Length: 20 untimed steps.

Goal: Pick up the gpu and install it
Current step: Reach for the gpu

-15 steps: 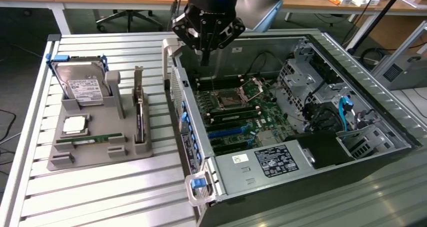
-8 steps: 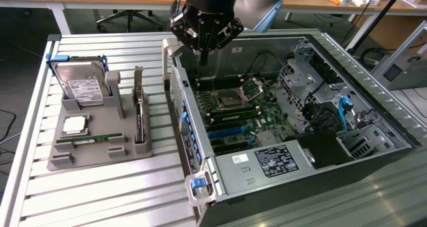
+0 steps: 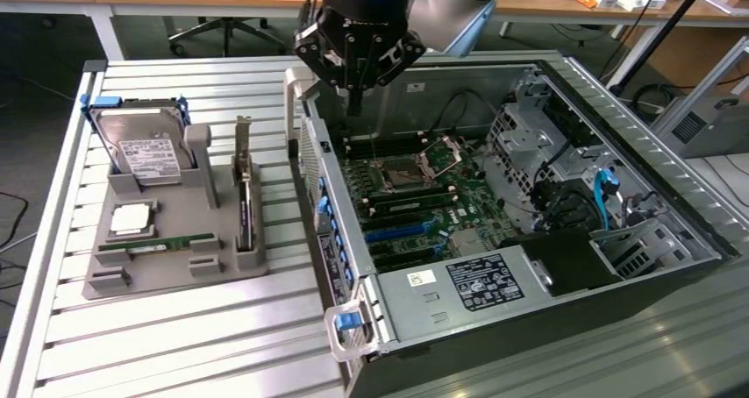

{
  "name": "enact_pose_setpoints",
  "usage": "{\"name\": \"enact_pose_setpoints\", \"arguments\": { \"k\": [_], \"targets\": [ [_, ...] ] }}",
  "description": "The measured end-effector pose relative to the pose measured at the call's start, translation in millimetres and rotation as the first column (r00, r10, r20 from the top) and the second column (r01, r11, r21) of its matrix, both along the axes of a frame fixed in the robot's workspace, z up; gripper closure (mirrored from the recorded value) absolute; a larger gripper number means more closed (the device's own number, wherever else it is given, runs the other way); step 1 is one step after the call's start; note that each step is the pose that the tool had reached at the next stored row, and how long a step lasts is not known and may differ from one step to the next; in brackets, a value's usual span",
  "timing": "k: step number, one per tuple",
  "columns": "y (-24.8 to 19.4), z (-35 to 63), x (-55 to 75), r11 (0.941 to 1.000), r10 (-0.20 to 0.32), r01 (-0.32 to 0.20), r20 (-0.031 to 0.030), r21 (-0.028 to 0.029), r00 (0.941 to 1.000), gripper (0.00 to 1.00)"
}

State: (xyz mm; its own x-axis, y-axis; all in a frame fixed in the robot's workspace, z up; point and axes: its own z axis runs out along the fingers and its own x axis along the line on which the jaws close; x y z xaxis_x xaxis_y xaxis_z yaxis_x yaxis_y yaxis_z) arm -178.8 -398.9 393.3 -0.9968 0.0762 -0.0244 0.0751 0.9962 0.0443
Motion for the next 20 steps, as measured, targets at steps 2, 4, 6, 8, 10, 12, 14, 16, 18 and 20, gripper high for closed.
{"name": "enact_pose_setpoints", "arguments": {
  "k": [2, 4, 6, 8, 10, 12, 14, 16, 18, 20],
  "targets": [
    [0.0, 0.0, -0.7, 1.0000, 0.000, 0.000, 0.0000, 0.0000, 1.0000, 0.89],
    [0.0, 0.0, -1.5, 1.0000, 0.000, 0.000, 0.0000, 0.0000, 1.0000, 0.89],
    [0.0, 0.0, -2.1, 1.0000, 0.000, 0.000, 0.0000, 0.0000, 1.0000, 0.89],
    [0.0, 0.0, -2.8, 1.0000, 0.000, 0.000, 0.0000, 0.0000, 1.0000, 0.89],
    [0.0, 0.0, -3.4, 1.0000, 0.000, 0.000, 0.0000, 0.0000, 1.0000, 0.89],
    [0.0, 0.0, -4.3, 1.0000, 0.000, 0.000, 0.0000, 0.0000, 1.0000, 0.89],
    [0.0, 0.0, -5.0, 1.0000, 0.000, 0.000, 0.0000, 0.0000, 1.0000, 0.89],
    [0.0, 0.0, -6.0, 1.0000, 0.000, 0.000, 0.0000, 0.0000, 1.0000, 0.89],
    [0.0, 0.0, -6.7, 1.0000, 0.000, 0.000, 0.0000, 0.0000, 1.0000, 0.89],
    [0.0, 0.0, -7.4, 1.0000, 0.000, 0.000, 0.0000, 0.0001, 1.0000, 0.89]
  ]
}}
